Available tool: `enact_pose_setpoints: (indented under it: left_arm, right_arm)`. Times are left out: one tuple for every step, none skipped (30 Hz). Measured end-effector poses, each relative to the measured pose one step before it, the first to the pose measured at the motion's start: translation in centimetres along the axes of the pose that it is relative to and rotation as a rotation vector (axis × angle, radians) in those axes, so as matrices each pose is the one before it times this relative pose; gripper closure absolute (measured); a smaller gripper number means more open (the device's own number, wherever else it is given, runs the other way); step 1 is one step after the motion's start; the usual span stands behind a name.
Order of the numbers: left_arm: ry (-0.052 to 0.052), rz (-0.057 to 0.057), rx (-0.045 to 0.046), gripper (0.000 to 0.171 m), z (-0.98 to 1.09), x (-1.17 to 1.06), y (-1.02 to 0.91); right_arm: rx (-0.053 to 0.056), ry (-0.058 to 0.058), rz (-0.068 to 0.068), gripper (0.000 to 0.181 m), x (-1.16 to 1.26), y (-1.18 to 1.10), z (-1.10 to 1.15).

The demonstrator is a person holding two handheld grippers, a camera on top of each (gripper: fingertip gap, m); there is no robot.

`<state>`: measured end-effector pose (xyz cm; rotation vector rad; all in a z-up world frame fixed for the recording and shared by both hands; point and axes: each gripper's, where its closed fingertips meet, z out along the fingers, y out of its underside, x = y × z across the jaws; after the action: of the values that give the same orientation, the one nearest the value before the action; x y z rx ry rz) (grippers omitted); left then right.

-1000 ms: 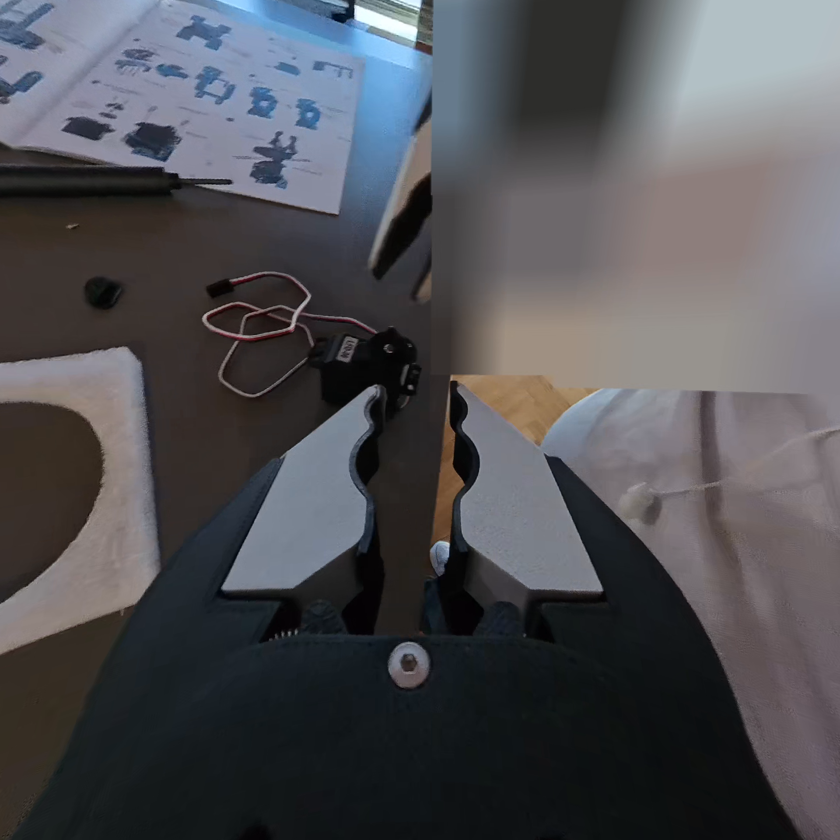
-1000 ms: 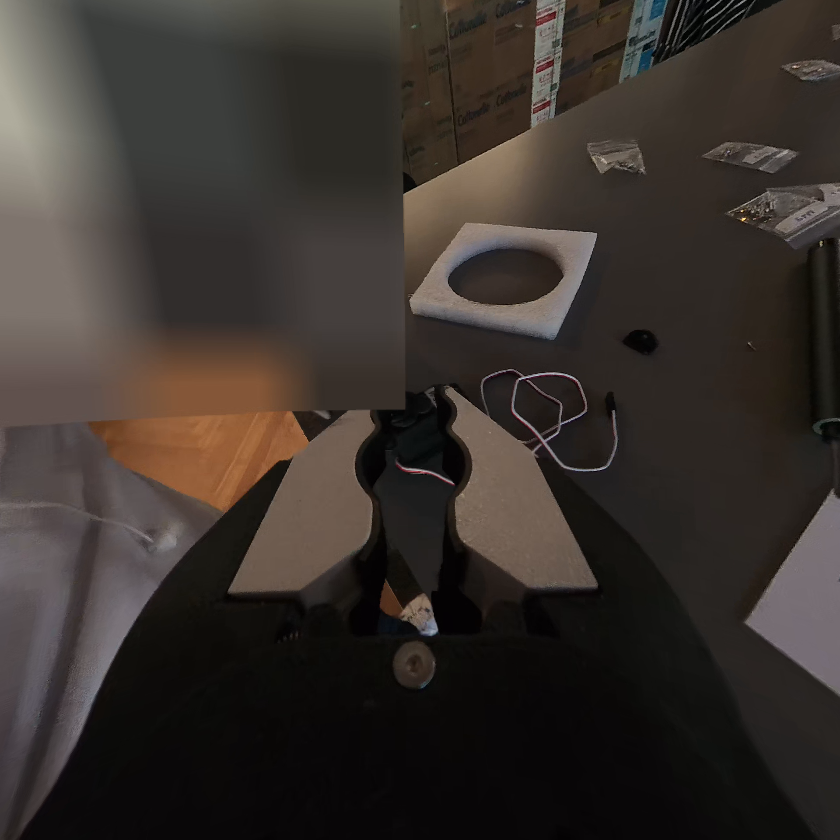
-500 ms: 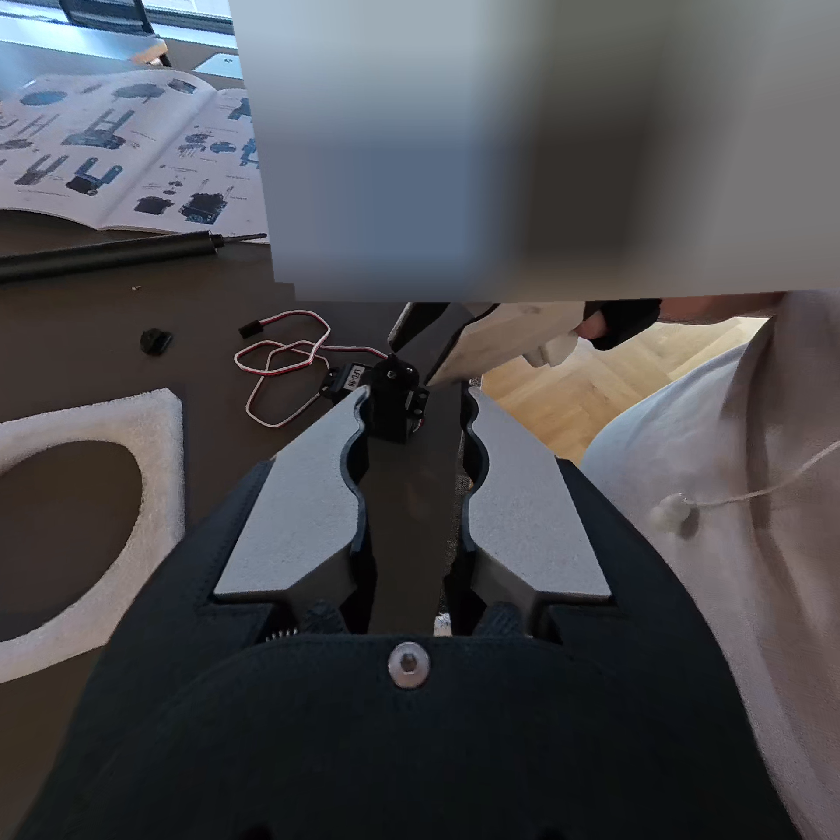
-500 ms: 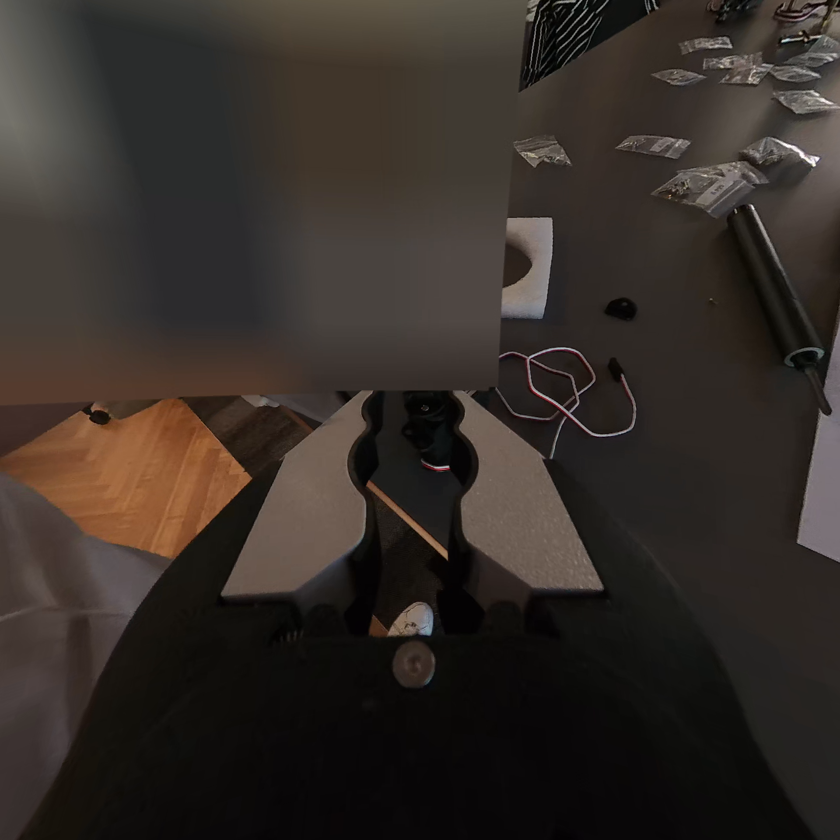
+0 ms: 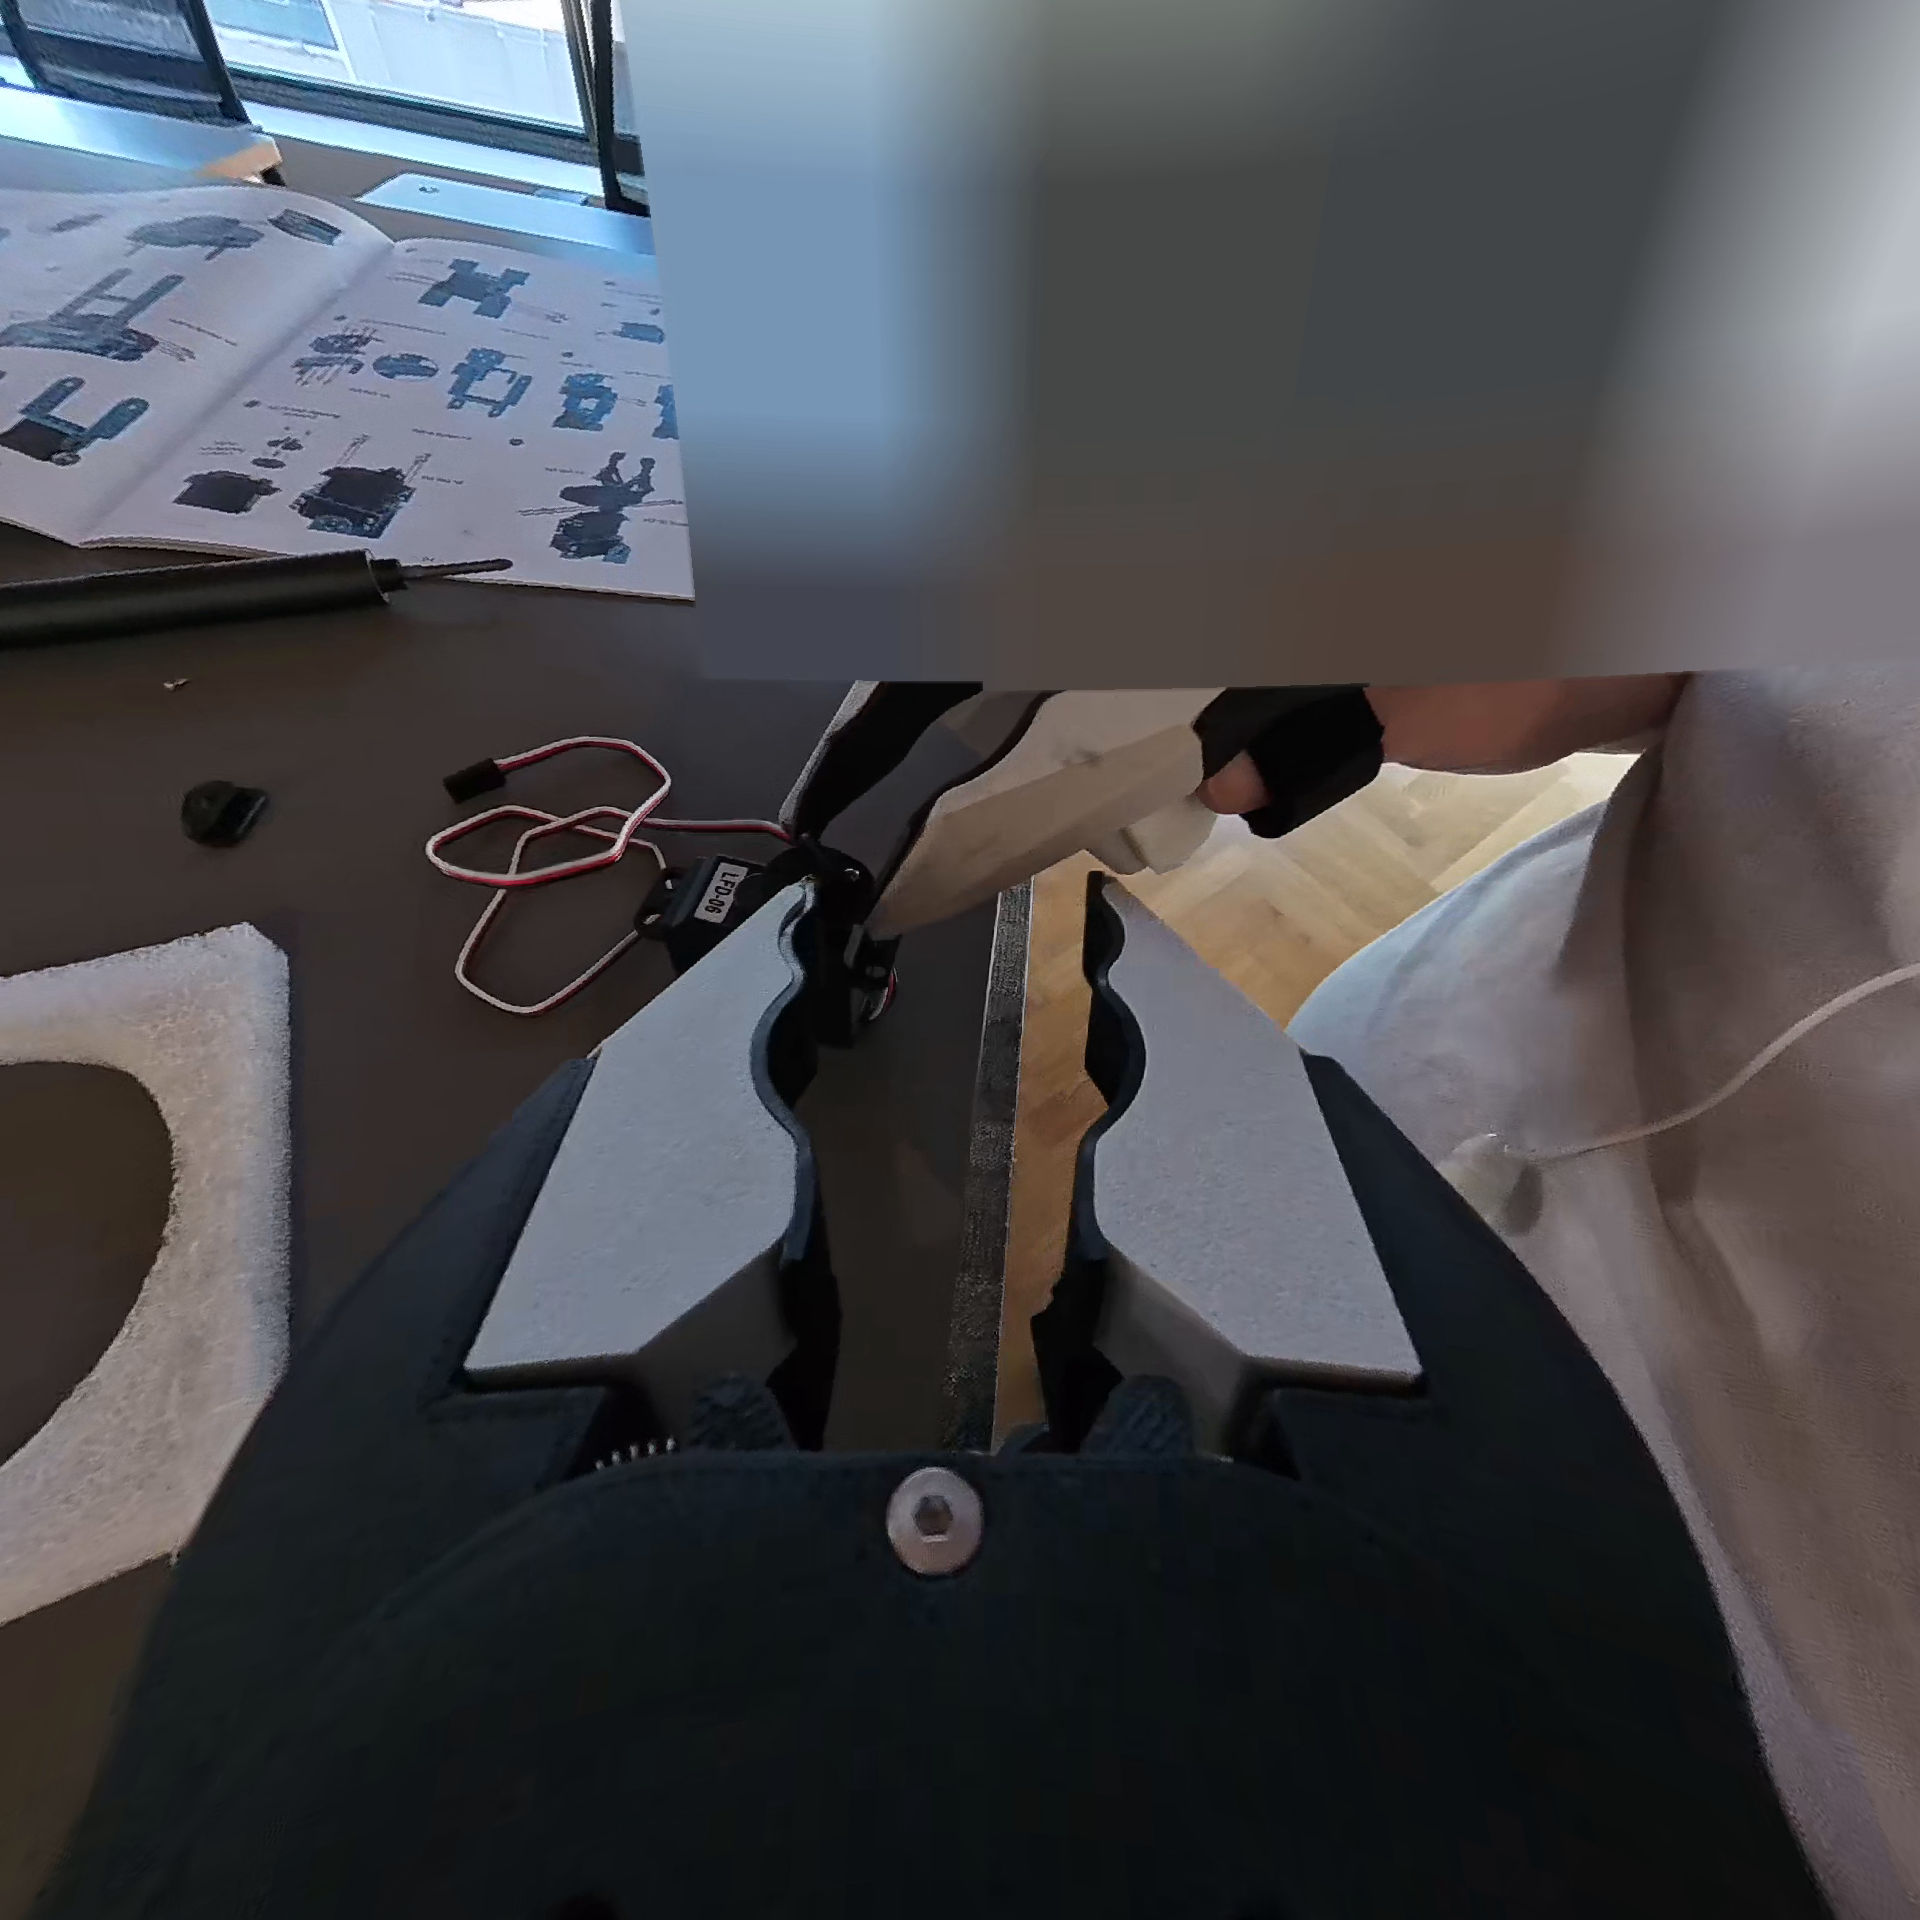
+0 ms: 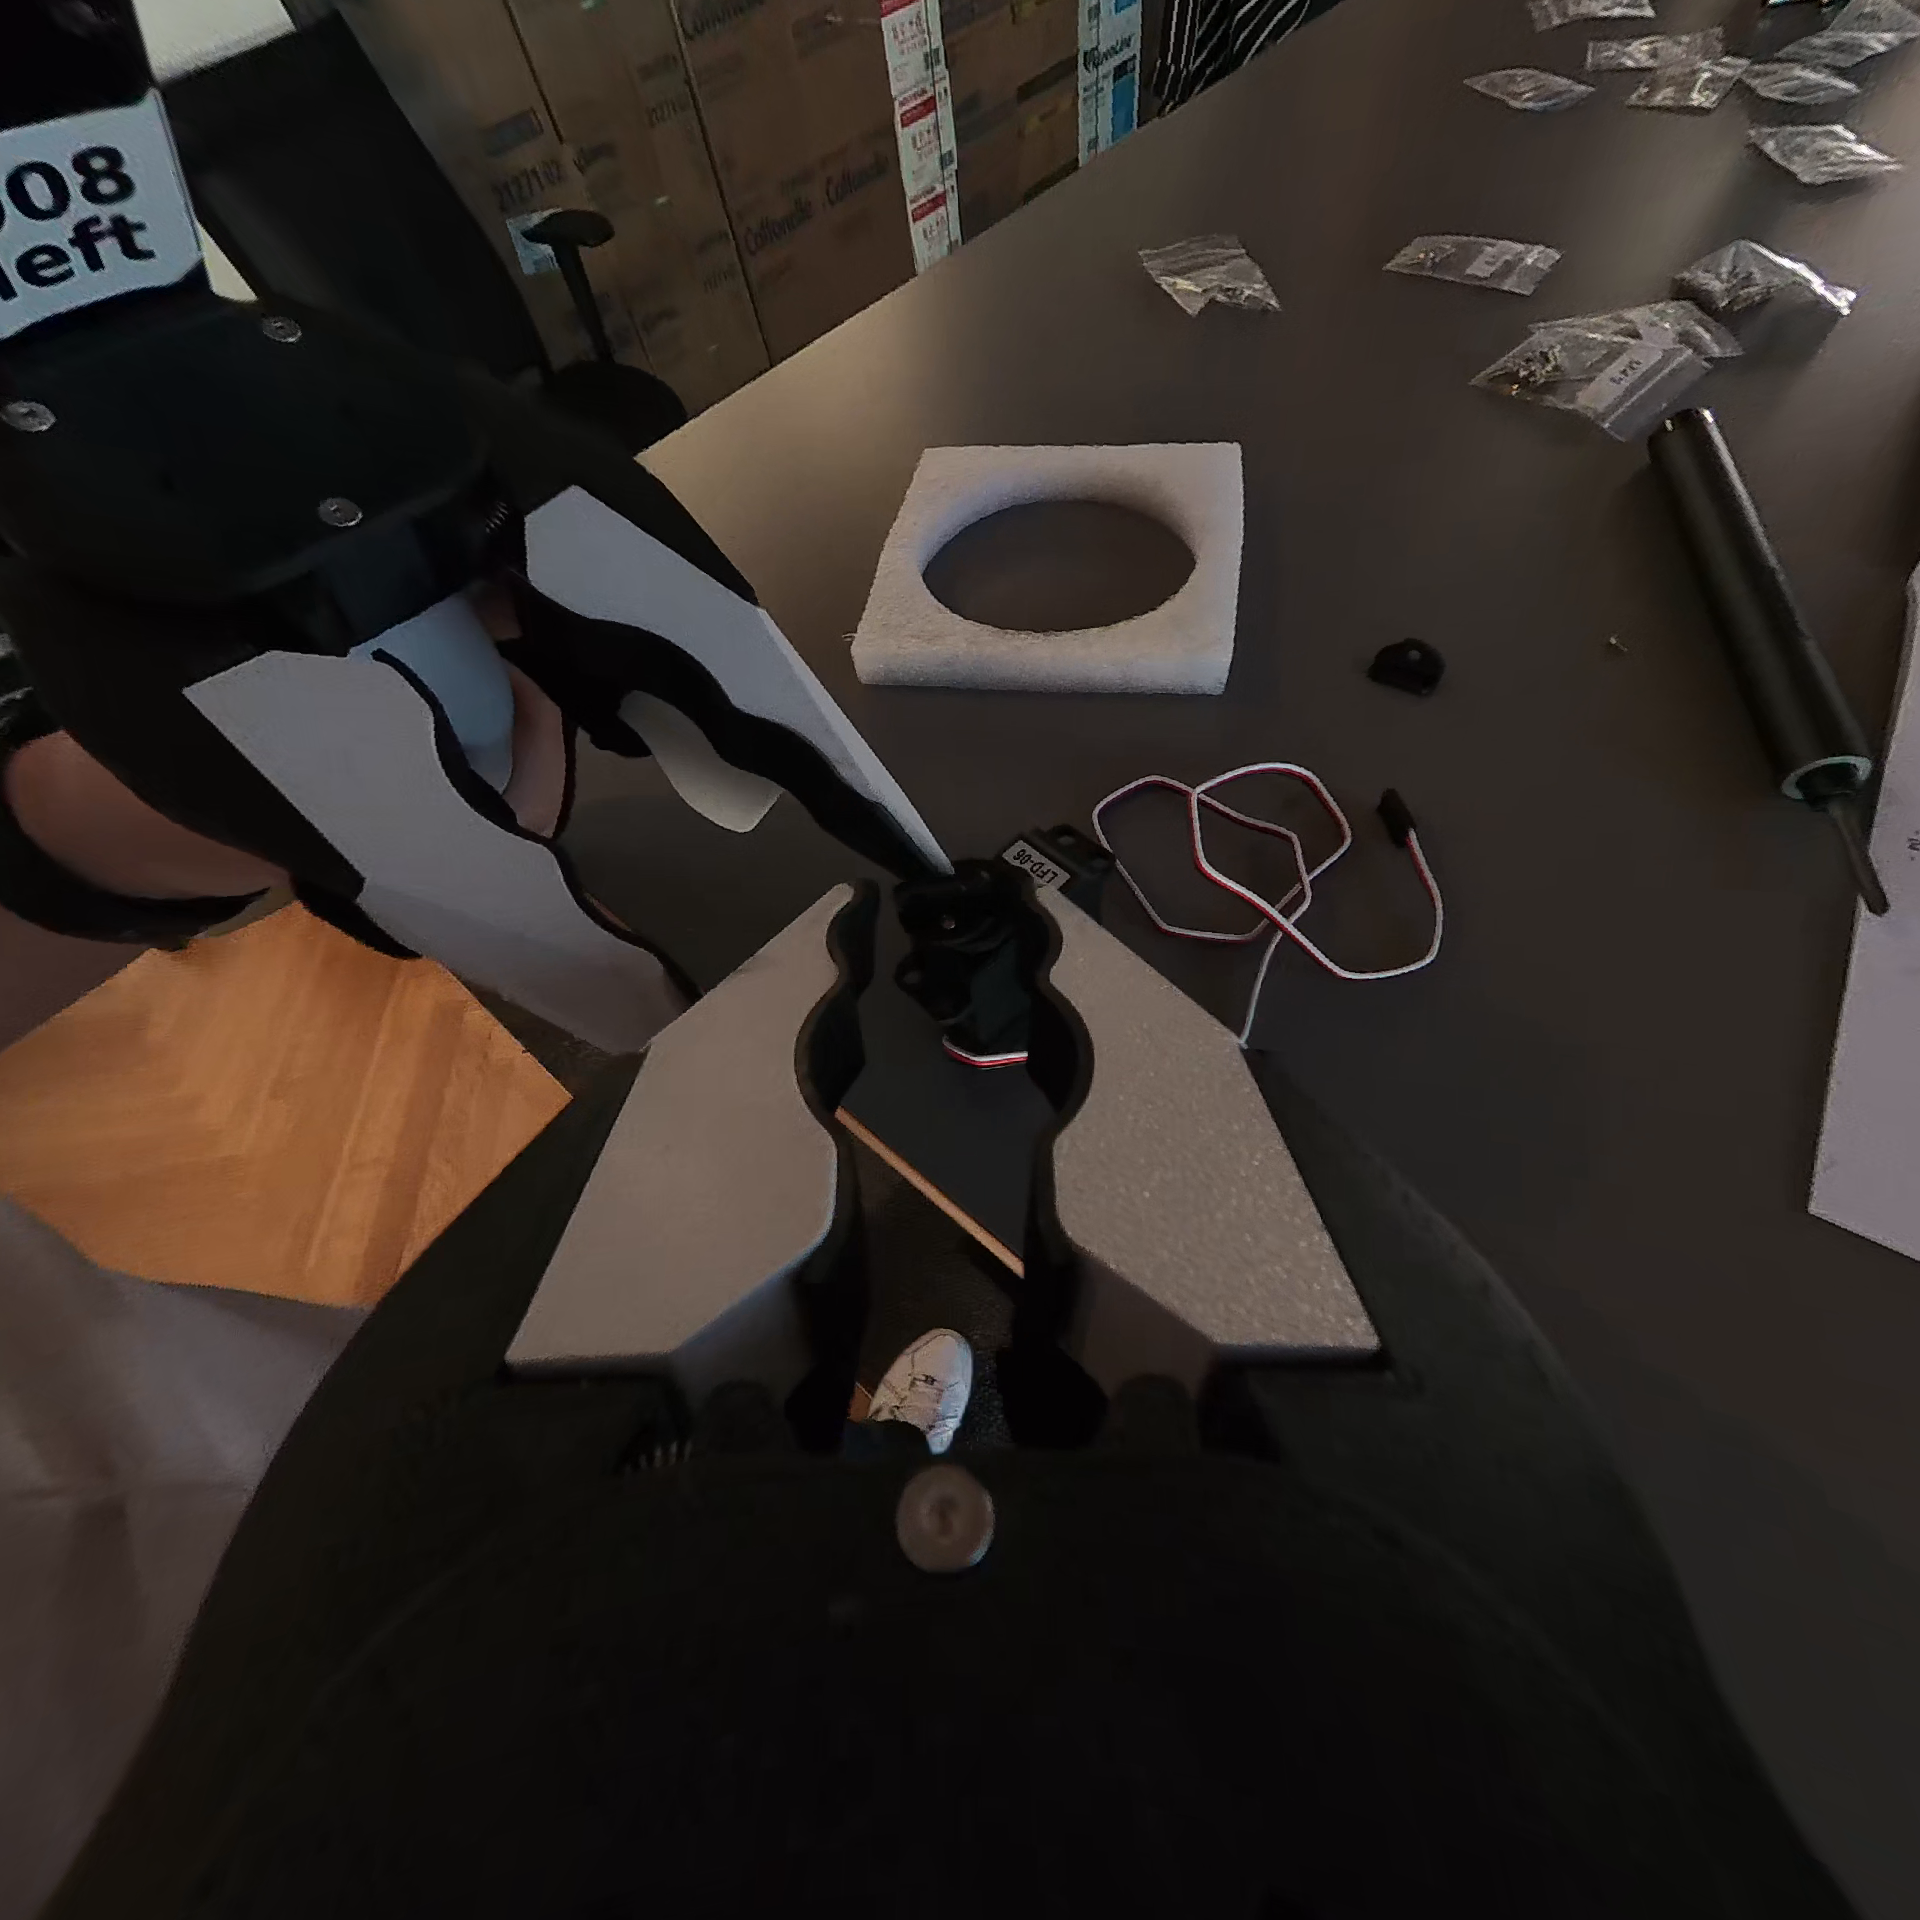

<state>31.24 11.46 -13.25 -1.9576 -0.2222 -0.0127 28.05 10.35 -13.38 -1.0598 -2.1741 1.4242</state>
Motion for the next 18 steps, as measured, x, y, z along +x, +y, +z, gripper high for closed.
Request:
enact_pose_setpoints:
  left_arm:
    - [0.0002, -0.0023, 0.00389, 0.123, 0.029, 0.024, -0.022]
    - [-0.0002, -0.0011, 0.00224, 0.122, 0.013, 0.011, -0.008]
    - [-0.0011, -0.0009, 0.00050, 0.122, 0.011, 0.013, -0.007]
    - [-0.0022, 0.0010, -0.00037, 0.122, -0.001, 0.005, -0.001]
    - [-0.0037, 0.0021, -0.00090, 0.122, -0.015, -0.016, 0.012]
    - [-0.0064, 0.0015, -0.00130, 0.122, -0.036, -0.063, 0.023]
    - [-0.0053, 0.0012, -0.00069, 0.122, -0.050, -0.050, 0.022]
    - [-0.0044, -0.0007, 0.00064, 0.122, -0.040, -0.047, 0.022]
    - [-0.0025, -0.0036, 0.00388, 0.123, -0.041, -0.048, 0.003]
    - [0.0008, -0.0055, 0.00515, 0.123, -0.022, 0.004, -0.020]
    - [-0.0003, -0.0047, 0.00522, 0.123, -0.010, -0.008, -0.015]
    - [-0.0058, -0.0014, 0.00462, 0.122, -0.017, -0.074, -0.023]
    - [-0.0080, 0.0018, 0.00383, 0.121, -0.037, -0.091, -0.002]
    - [-0.0048, 0.0002, 0.00150, 0.120, -0.017, -0.069, 0.022]
    - [-0.0043, -0.0034, 0.00094, 0.119, -0.008, -0.078, 0.042]
    - [-0.0041, -0.0022, 0.00205, 0.119, -0.009, -0.100, 0.050]
    - [-0.0044, 0.0013, -0.00141, 0.119, -0.039, -0.136, 0.077]
    - [-0.0054, 0.0030, -0.00271, 0.119, -0.091, -0.197, 0.076]
  right_arm:
    - [-0.0046, 0.0084, -0.0055, 0.156, 0.079, 0.018, 0.035]
    - [-0.0037, 0.0068, -0.0078, 0.159, 0.089, 0.019, -0.015]
    - [-0.0021, 0.0016, -0.0058, 0.159, 0.023, -0.005, -0.027]
    - [-0.0009, -0.0050, -0.0030, 0.161, -0.081, -0.019, -0.025]
    - [-0.0013, -0.0084, -0.0037, 0.163, -0.129, -0.008, -0.017]
    - [-0.0029, -0.0033, -0.0031, 0.163, -0.047, 0.033, -0.001]
    - [-0.0012, -0.0047, -0.0030, 0.163, -0.045, 0.015, -0.026]
    - [0.0000, -0.0041, -0.0016, 0.163, -0.031, 0.018, -0.038]
    - [0.0005, -0.0033, 0.0033, 0.163, -0.011, 0.019, -0.014]
    - [0.0008, -0.0048, 0.0070, 0.163, -0.022, 0.012, -0.037]
    - [0.0001, -0.0023, 0.0037, 0.163, 0.013, 0.010, -0.039]
    - [-0.0003, 0.0022, -0.0011, 0.163, 0.059, 0.009, -0.039]
    - [-0.0011, 0.0011, -0.0003, 0.163, 0.039, 0.021, -0.045]
    - [-0.0019, 0.0008, -0.0005, 0.163, 0.048, 0.015, -0.042]
    - [-0.0027, 0.0013, -0.0034, 0.163, 0.041, 0.035, -0.036]
    - [-0.0042, 0.0018, -0.0042, 0.163, 0.068, 0.057, -0.030]
    - [-0.0026, -0.0021, -0.0085, 0.163, 0.048, 0.009, -0.056]
    - [-0.0053, -0.0034, -0.0093, 0.163, 0.071, 0.040, -0.070]
